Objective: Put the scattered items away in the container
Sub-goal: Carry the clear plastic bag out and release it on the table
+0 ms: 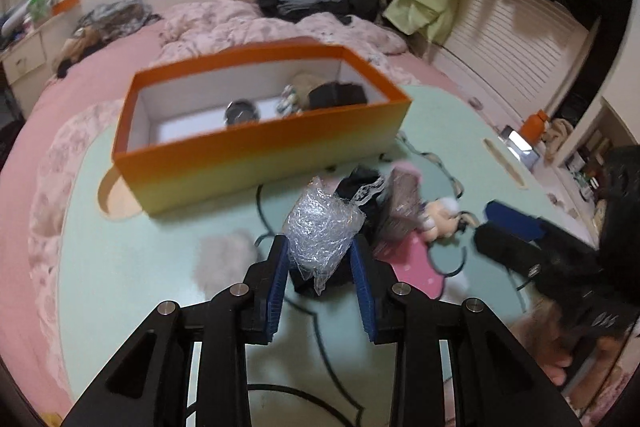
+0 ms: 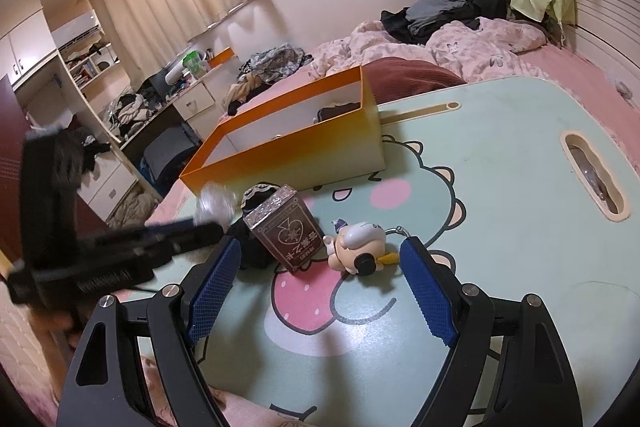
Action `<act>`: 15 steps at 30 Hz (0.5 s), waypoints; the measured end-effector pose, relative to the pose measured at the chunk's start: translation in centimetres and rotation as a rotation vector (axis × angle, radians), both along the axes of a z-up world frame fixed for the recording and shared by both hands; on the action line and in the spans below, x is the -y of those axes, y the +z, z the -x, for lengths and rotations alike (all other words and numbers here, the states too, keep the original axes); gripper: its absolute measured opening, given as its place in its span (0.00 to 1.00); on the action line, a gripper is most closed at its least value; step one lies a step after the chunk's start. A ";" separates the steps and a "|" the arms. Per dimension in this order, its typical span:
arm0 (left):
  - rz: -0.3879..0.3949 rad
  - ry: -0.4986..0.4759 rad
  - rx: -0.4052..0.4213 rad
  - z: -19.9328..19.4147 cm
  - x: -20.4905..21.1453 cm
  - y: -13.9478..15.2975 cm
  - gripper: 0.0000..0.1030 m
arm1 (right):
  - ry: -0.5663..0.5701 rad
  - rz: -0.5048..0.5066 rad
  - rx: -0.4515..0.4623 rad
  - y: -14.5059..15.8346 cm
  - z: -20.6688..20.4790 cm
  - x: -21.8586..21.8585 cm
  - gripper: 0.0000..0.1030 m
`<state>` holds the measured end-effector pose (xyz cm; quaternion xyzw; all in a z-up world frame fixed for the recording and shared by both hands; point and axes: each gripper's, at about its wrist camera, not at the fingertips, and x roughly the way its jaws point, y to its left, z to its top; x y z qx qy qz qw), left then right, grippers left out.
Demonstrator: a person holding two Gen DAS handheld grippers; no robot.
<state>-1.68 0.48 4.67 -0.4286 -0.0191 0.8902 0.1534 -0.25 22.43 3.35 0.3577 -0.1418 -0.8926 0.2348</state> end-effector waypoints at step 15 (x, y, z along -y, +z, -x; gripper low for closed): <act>-0.080 0.054 -0.211 -5.4 0.9 -1.9 0.68 | 0.015 -0.018 -0.032 0.9 -0.4 0.8 0.79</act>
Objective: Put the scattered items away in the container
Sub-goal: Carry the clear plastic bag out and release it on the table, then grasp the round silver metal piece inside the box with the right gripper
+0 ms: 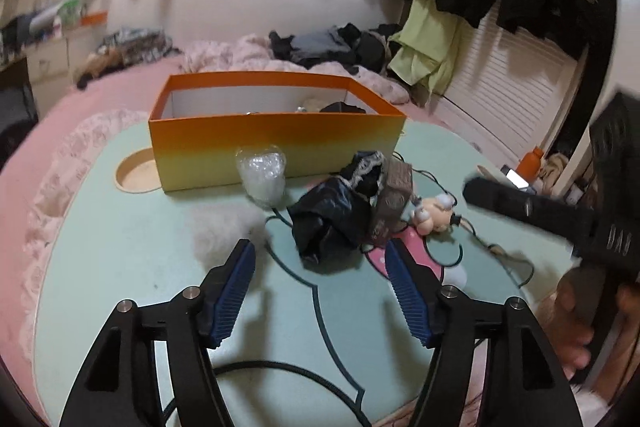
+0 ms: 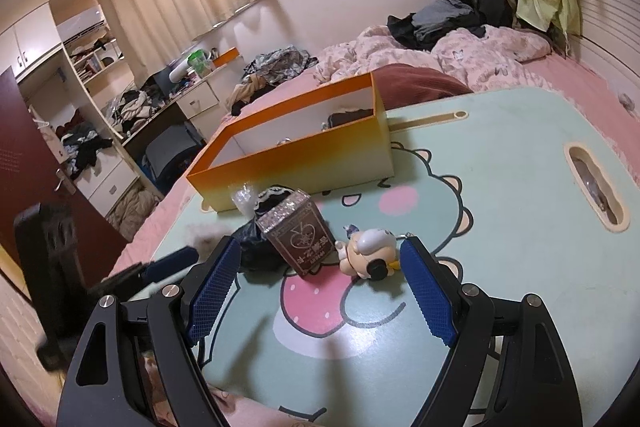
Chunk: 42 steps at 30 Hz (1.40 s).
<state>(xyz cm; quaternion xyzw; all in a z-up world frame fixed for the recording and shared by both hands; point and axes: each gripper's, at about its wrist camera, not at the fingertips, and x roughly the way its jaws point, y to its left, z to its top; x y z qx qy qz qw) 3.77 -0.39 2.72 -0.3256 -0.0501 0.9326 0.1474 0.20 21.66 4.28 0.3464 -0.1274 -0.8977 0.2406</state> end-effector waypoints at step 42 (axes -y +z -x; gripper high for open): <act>-0.155 0.054 0.024 -0.1 3.7 -1.8 0.88 | 0.213 -0.484 0.392 -2.5 21.3 18.9 0.29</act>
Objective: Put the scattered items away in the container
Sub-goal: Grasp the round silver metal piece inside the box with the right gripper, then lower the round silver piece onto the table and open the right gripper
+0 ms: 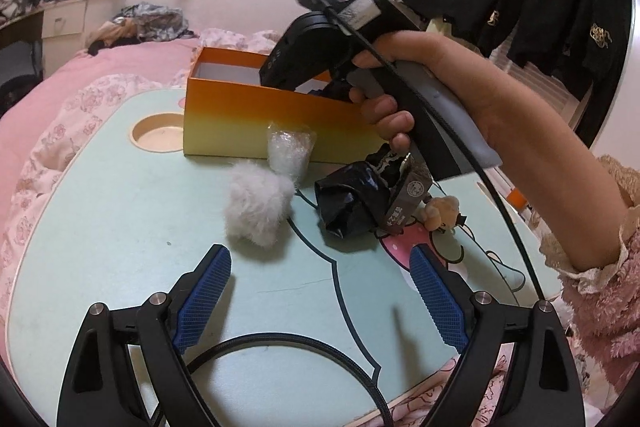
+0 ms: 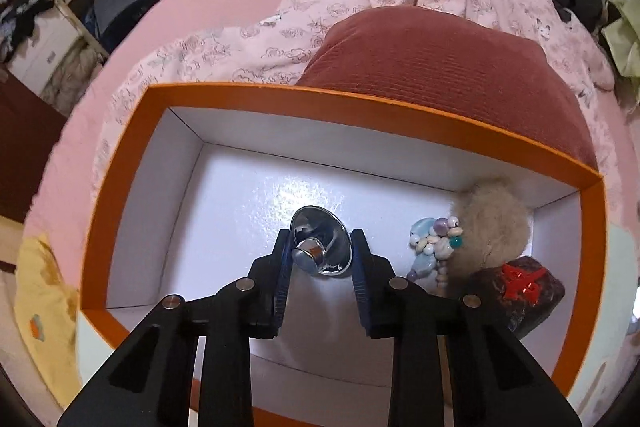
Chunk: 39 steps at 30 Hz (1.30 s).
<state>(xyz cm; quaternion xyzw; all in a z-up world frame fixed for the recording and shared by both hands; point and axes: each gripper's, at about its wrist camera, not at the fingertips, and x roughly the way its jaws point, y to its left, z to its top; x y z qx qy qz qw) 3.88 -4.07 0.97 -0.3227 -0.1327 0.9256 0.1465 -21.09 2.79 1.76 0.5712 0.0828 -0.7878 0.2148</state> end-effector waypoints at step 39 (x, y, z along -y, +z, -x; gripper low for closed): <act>0.023 0.015 0.048 0.5 -0.2 -0.4 0.88 | -0.109 0.301 -0.292 3.5 -15.5 -15.1 0.35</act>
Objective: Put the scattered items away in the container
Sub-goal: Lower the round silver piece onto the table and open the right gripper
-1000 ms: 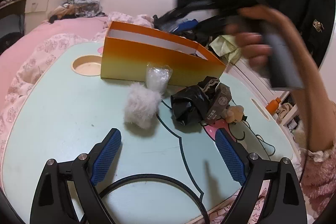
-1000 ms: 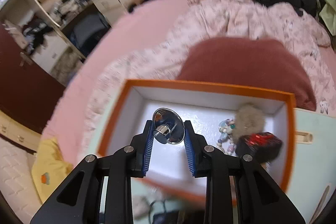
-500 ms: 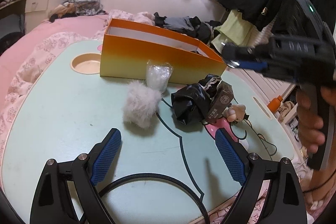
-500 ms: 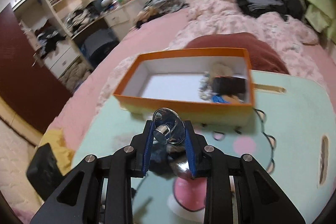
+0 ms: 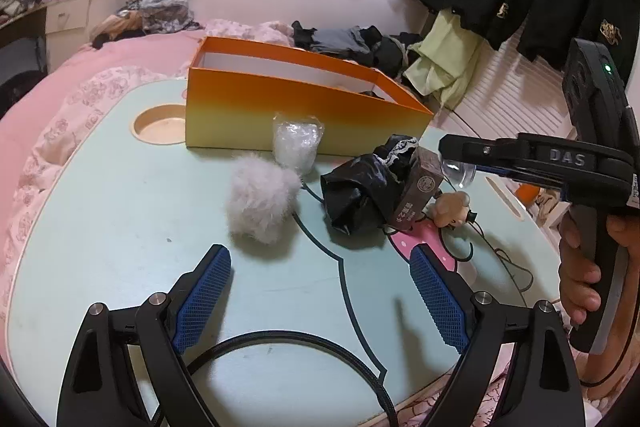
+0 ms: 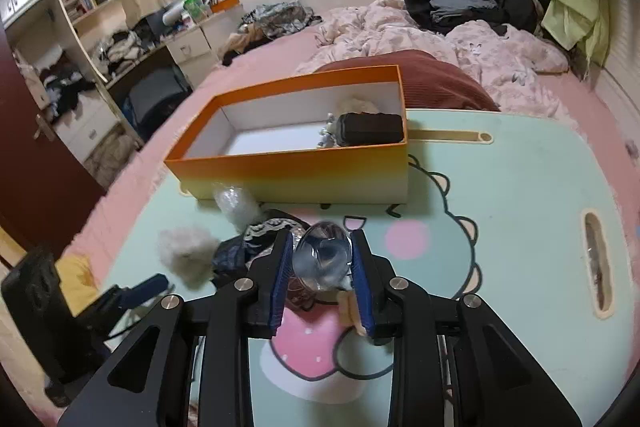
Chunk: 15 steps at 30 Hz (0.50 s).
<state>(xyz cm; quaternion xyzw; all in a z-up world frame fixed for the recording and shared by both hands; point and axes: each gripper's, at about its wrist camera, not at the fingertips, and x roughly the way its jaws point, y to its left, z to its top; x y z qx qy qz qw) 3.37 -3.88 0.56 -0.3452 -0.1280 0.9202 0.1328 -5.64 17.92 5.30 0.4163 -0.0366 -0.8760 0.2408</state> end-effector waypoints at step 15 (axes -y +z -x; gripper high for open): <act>0.001 -0.036 -0.010 3.0 -0.3 4.2 0.88 | -0.142 0.115 -0.062 0.2 -1.8 -5.8 0.61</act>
